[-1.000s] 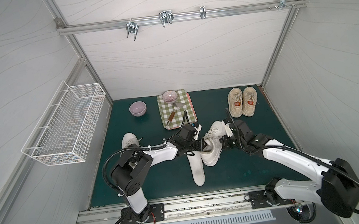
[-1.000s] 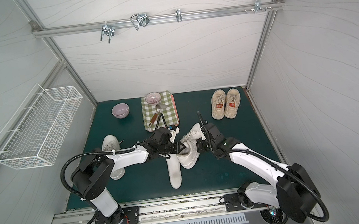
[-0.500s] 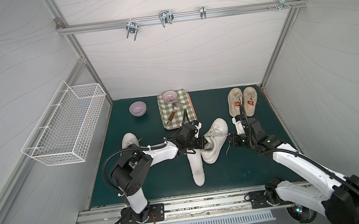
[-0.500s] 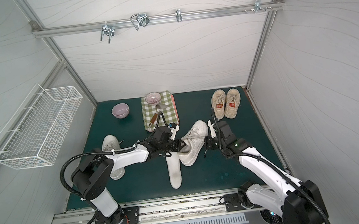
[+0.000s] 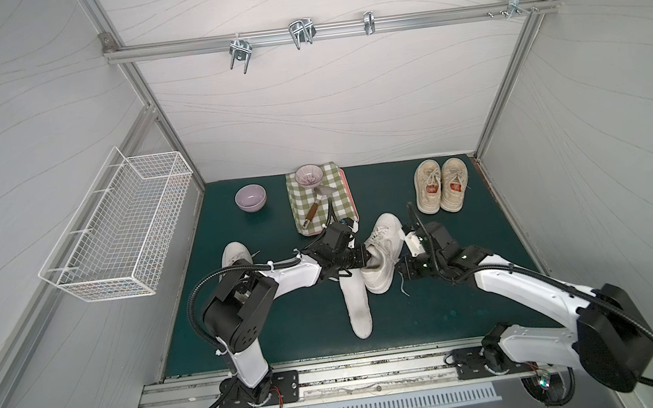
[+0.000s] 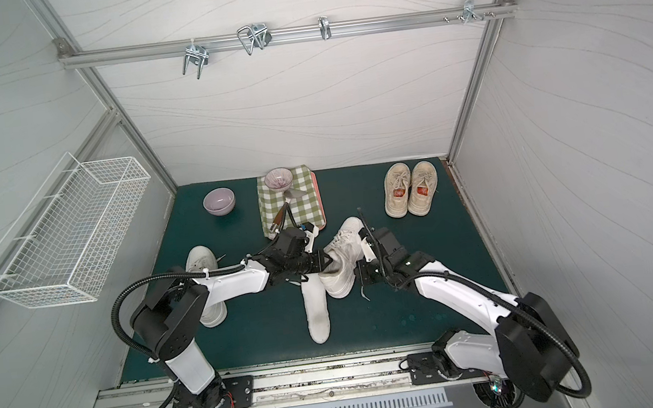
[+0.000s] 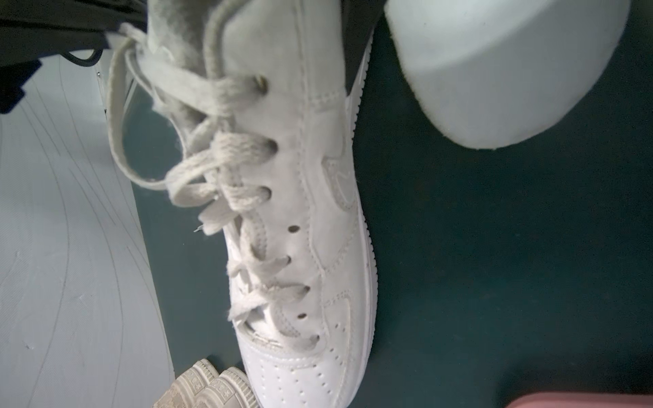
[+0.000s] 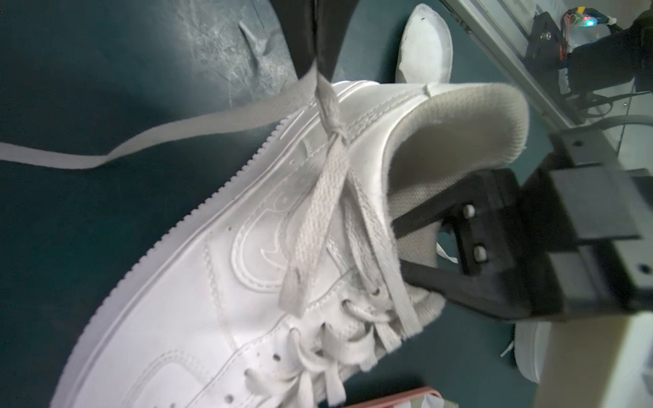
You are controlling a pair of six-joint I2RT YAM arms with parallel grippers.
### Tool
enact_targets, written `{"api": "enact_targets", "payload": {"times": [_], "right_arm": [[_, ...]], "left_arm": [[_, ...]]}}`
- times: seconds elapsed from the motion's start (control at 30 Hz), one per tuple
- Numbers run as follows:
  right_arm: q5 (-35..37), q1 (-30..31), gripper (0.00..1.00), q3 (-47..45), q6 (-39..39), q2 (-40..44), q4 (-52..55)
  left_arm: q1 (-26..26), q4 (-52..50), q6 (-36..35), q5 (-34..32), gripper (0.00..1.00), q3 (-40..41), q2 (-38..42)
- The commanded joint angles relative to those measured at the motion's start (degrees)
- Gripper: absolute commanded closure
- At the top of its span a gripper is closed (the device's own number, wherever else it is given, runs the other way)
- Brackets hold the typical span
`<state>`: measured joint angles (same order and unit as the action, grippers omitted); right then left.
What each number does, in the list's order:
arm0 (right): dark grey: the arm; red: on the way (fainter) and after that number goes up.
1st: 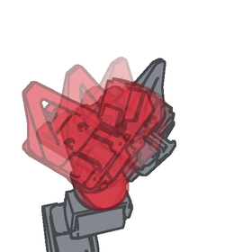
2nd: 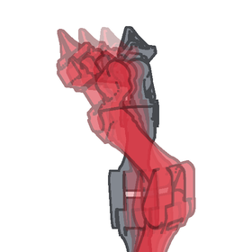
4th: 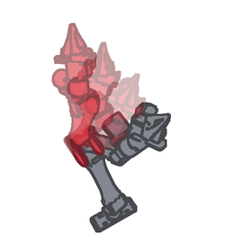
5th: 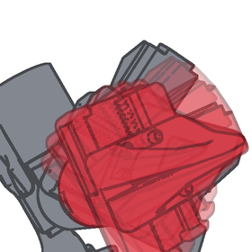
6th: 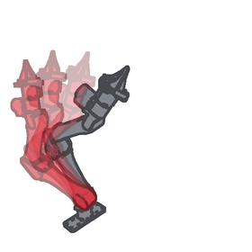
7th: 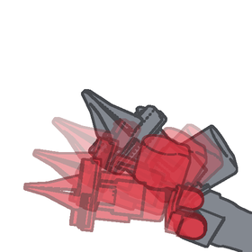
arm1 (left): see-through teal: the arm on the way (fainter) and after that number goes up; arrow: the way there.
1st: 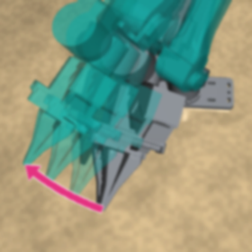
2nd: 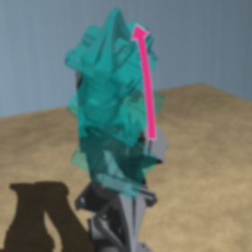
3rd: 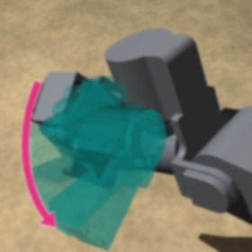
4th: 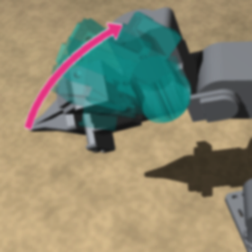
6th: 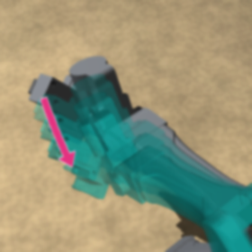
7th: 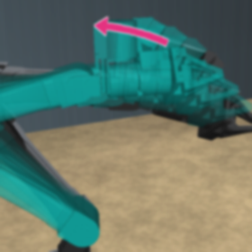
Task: Remove the insole from the shoe
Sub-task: Untie the shoelace on the shoe.
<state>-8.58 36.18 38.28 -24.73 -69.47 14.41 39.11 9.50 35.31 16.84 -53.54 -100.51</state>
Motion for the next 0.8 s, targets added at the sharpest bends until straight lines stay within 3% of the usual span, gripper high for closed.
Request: {"api": "enact_targets", "payload": {"times": [0.0, 0.23, 0.43, 0.57, 0.77], "right_arm": [[-0.95, 0.07, 0.95, 0.83, -0.33, -2.82, -2.59], [-0.79, 0.07, 0.81, -0.3, 0.3, -3.25, -3.3], [-1.18, 0.04, 0.79, -2.1, 0.04, -3.21, -4.14], [-0.66, 0.03, 0.79, -2.65, -0.08, -4.33, -5.23], [-0.17, 0.14, 0.92, -1.42, -0.03, -4.05, -5.51]], "left_arm": [[-0.5, 11.79, 2.74, 4.68, 1.0, -1.25, 0.4], [-0.49, 18.04, 3.99, 9.78, 1.0, -0.47, 0.21], [-0.56, 18.09, 3.65, 9.94, 1.0, -0.54, 0.47], [-0.5, 18.45, 3.89, 10.32, 1.0, -0.6, 0.44], [-0.5, 19.73, 4.42, 10.99, 1.0, -0.38, 0.35]]}}
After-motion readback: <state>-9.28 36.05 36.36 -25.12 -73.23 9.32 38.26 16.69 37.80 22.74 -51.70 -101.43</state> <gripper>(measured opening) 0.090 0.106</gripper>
